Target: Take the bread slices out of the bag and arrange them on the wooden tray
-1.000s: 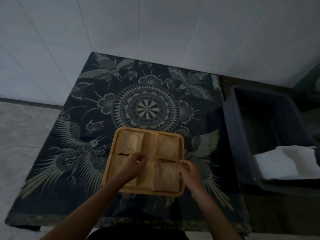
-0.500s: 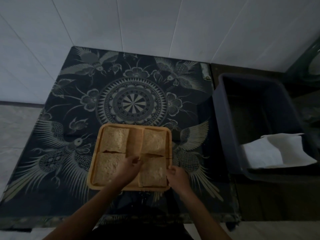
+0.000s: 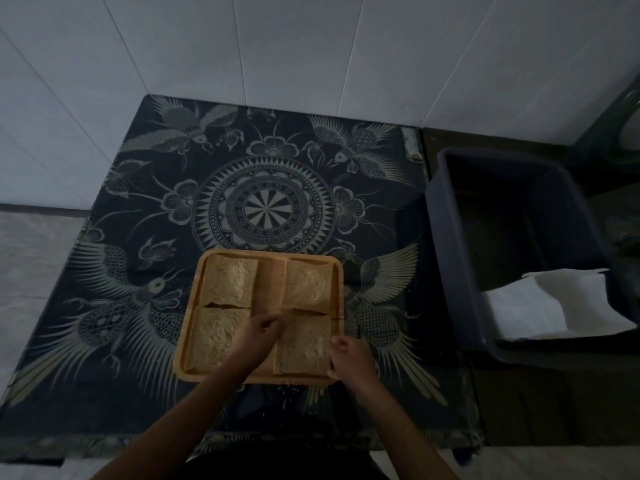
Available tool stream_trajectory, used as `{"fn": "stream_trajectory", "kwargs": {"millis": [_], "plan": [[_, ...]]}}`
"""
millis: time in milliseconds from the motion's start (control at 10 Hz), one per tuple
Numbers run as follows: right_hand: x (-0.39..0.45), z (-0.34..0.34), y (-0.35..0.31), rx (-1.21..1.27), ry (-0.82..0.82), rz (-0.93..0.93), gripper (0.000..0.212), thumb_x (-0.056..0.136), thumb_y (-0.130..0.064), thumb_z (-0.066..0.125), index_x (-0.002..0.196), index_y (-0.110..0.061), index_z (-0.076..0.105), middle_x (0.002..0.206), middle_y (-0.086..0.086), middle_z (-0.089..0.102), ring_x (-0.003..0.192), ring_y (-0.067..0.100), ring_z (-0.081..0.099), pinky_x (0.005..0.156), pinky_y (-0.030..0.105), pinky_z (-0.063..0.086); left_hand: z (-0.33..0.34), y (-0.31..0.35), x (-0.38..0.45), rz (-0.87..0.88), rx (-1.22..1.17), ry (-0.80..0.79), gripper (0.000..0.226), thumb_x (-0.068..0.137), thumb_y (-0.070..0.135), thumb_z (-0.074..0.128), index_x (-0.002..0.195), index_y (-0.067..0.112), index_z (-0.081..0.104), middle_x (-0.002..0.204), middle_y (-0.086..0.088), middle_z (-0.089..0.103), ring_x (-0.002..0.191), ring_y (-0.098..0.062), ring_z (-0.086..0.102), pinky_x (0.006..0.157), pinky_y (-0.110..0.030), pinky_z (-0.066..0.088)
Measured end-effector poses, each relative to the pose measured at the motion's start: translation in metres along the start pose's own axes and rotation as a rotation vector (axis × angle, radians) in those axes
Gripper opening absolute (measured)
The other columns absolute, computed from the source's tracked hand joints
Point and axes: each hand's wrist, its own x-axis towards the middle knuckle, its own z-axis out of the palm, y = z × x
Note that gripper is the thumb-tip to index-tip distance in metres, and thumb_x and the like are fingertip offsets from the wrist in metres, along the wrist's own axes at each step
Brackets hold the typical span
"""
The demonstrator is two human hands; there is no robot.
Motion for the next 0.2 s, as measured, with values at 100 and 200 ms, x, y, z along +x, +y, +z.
{"fn": "stream_trajectory", "kwargs": {"millis": [100, 200], "plan": [[-0.0047, -0.0017, -0.0052, 0.011, -0.021, 0.026, 0.036, 0.100, -0.021, 0.057, 0.129, -0.001, 0.065, 0.129, 0.017, 0.068, 0.087, 0.015, 0.069, 0.078, 0.039, 0.066, -0.0032, 0.0010, -0.0025, 0.028, 0.009, -0.023, 0.031, 0.095, 0.024, 0.057, 0.084, 0.049, 0.070, 0.083, 0.022, 0.073, 0.084, 0.003, 0.067, 0.068, -0.021, 0.049], [-0.0076, -0.0056, -0.0127, -0.018, -0.006, -0.018, 0.039, 0.098, -0.025, 0.057, 0.130, -0.003, 0.064, 0.121, 0.012, 0.071, 0.100, 0.025, 0.070, 0.092, 0.049, 0.061, -0.0088, 0.0032, 0.0009, 0.070, 0.040, -0.029, 0.024, 0.098, 0.027, 0.056, 0.117, 0.026, 0.071, 0.105, 0.010, 0.072, 0.090, -0.001, 0.064, 0.075, -0.024, 0.050]]}}
